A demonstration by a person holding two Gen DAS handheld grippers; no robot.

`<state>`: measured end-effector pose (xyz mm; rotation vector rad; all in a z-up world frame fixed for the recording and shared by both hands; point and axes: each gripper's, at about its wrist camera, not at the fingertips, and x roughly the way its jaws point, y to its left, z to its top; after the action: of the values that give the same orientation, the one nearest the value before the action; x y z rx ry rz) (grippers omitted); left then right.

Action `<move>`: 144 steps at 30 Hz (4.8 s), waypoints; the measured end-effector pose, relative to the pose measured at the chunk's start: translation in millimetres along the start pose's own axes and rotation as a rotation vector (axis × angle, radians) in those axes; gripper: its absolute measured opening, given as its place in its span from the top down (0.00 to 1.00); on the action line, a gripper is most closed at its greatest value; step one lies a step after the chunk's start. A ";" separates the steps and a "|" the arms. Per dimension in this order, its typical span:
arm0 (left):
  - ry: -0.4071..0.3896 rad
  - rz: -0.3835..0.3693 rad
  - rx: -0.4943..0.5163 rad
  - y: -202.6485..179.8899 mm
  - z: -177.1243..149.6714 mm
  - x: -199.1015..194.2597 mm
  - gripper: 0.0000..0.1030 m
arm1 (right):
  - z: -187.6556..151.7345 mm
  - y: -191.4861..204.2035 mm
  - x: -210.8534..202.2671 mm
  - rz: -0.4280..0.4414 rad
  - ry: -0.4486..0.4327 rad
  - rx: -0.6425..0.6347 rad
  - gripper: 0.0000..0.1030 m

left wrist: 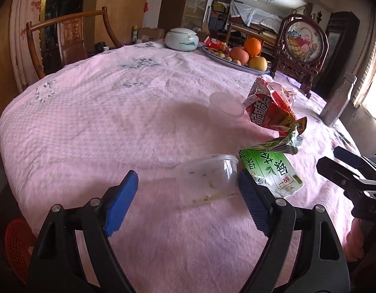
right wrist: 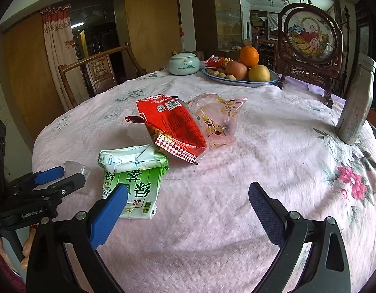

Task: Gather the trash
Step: 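Grasp the clear plastic container with the left tool while the right tool grasps the green tea carton, then carry the clear container over the red basket and open the left tool, then carry the green tea carton to the red basket and open the right tool, then move both tools back from the basket to the table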

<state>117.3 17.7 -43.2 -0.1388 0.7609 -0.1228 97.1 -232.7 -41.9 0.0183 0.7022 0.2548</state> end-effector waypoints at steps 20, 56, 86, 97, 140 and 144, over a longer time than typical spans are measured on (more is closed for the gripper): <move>-0.064 -0.032 -0.102 45.2 -10.1 -17.6 0.47 | -4.3 74.6 38.6 0.045 0.193 -0.269 0.06; -0.097 -0.035 -0.067 30.4 -10.3 -46.9 0.48 | 13.6 60.5 -47.2 0.063 -0.124 -0.208 0.38; -0.028 0.414 -0.625 308.8 -170.7 -131.1 0.23 | 5.7 92.8 -50.0 0.110 -0.135 -0.174 0.38; -0.104 0.648 -0.651 329.3 -206.6 -165.4 0.07 | -1.5 208.0 -42.9 0.316 -0.101 -0.253 0.38; -0.062 0.647 -0.630 326.6 -225.2 -164.9 0.07 | -89.1 392.2 15.9 0.487 0.159 -0.464 0.26; -0.058 0.642 -0.585 312.0 -219.7 -157.5 0.07 | -77.8 369.7 2.6 0.461 0.118 -0.436 0.24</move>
<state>-129.2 332.2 -146.6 -0.4418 0.7338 0.7164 -34.3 120.8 -65.4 -0.2554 0.7418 0.8528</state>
